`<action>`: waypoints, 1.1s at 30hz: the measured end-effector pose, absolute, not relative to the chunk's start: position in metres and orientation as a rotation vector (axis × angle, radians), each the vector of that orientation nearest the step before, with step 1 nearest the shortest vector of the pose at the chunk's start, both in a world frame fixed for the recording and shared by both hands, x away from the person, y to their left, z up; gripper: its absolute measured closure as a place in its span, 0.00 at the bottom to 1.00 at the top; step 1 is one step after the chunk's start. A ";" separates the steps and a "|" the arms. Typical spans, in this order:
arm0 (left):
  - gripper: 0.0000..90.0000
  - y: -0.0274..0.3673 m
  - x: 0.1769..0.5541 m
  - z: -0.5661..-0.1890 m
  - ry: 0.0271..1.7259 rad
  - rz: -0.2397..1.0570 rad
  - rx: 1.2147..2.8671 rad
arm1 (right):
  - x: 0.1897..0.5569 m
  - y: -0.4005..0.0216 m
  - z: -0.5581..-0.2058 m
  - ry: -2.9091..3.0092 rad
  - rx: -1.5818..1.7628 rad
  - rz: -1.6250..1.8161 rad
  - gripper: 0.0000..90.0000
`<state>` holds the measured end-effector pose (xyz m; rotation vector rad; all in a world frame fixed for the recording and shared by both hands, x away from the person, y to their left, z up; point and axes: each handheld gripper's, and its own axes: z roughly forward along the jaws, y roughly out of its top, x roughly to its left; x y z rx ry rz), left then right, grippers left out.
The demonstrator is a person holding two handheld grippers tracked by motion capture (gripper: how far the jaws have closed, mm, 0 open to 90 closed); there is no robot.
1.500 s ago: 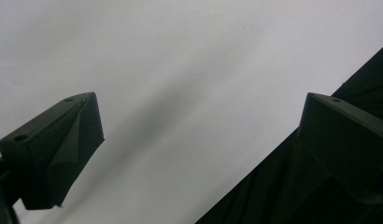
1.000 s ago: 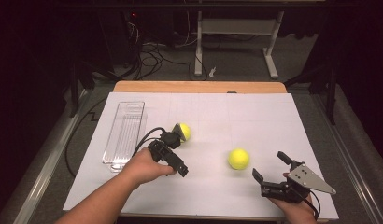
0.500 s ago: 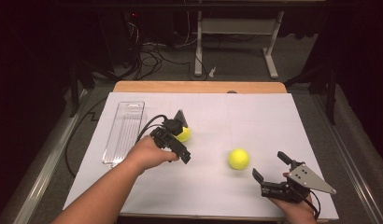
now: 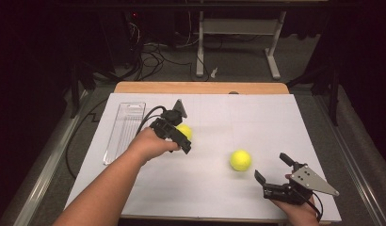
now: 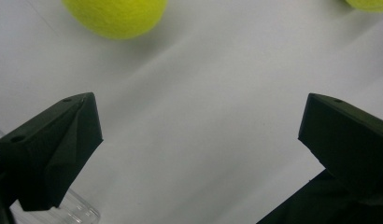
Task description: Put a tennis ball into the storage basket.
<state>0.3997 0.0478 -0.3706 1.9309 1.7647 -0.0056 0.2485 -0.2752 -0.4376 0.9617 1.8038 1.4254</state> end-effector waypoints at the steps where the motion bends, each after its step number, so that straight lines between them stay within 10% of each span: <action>1: 0.01 0.048 0.401 -0.370 1.764 -0.003 1.928 | 0.248 -0.275 -0.438 1.804 0.962 1.425 0.00; 33: 0.01 0.038 0.448 -0.382 1.798 0.052 1.833 | 0.250 -0.276 -0.439 1.807 0.967 1.434 0.00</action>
